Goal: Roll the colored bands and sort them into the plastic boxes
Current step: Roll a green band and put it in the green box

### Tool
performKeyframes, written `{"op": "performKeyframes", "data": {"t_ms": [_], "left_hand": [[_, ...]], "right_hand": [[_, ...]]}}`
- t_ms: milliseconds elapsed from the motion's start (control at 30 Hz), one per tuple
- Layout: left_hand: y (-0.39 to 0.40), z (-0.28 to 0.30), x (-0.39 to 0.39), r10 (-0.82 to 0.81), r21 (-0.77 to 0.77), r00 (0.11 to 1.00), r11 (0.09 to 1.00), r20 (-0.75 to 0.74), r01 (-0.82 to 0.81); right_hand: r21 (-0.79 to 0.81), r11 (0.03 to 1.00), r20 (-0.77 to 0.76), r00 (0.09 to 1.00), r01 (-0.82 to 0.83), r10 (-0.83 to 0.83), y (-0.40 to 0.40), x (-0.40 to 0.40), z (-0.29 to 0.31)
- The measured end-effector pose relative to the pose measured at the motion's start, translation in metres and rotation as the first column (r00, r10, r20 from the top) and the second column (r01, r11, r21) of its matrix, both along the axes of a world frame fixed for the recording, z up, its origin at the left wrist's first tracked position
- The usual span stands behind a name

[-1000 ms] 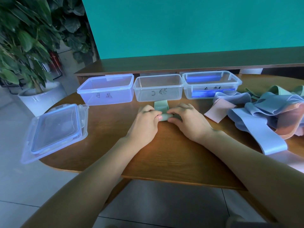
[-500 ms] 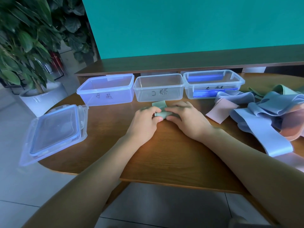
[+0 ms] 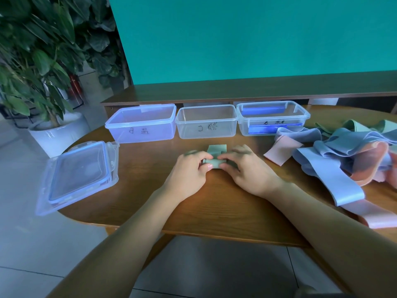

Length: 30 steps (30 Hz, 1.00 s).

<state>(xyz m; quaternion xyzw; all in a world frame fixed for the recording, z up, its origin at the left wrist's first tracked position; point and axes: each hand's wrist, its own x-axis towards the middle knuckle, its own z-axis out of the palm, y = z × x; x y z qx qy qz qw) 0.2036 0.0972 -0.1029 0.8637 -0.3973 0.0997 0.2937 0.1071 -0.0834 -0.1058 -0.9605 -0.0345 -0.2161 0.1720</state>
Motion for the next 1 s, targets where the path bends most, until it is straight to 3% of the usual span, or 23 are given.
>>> {"op": "performKeyframes", "data": {"t_ms": [233, 500, 767, 1000], "left_hand": [[-0.004, -0.001, 0.001, -0.015, -0.024, 0.996, 1.0, 0.084, 0.017], [-0.008, 0.001, 0.005, 0.008, -0.044, 0.998, 0.999, 0.068, -0.005], [-0.014, -0.003, 0.015, 0.01, 0.032, 0.995, 0.999, 0.097, -0.013], [-0.016, -0.005, 0.015, -0.013, 0.028, 0.995, 1.0, 0.101, 0.01]], "right_hand": [[0.073, 0.997, 0.001, 1.0, 0.031, -0.031, -0.002, 0.008, -0.004], [0.179, 0.979, 0.033, 0.994, 0.095, -0.103, 0.0, 0.018, -0.003], [0.094, 0.991, -0.025, 0.995, 0.093, -0.091, 0.001, 0.017, 0.002], [0.119, 0.984, -0.05, 0.99, 0.134, -0.129, -0.005, 0.027, 0.0]]}}
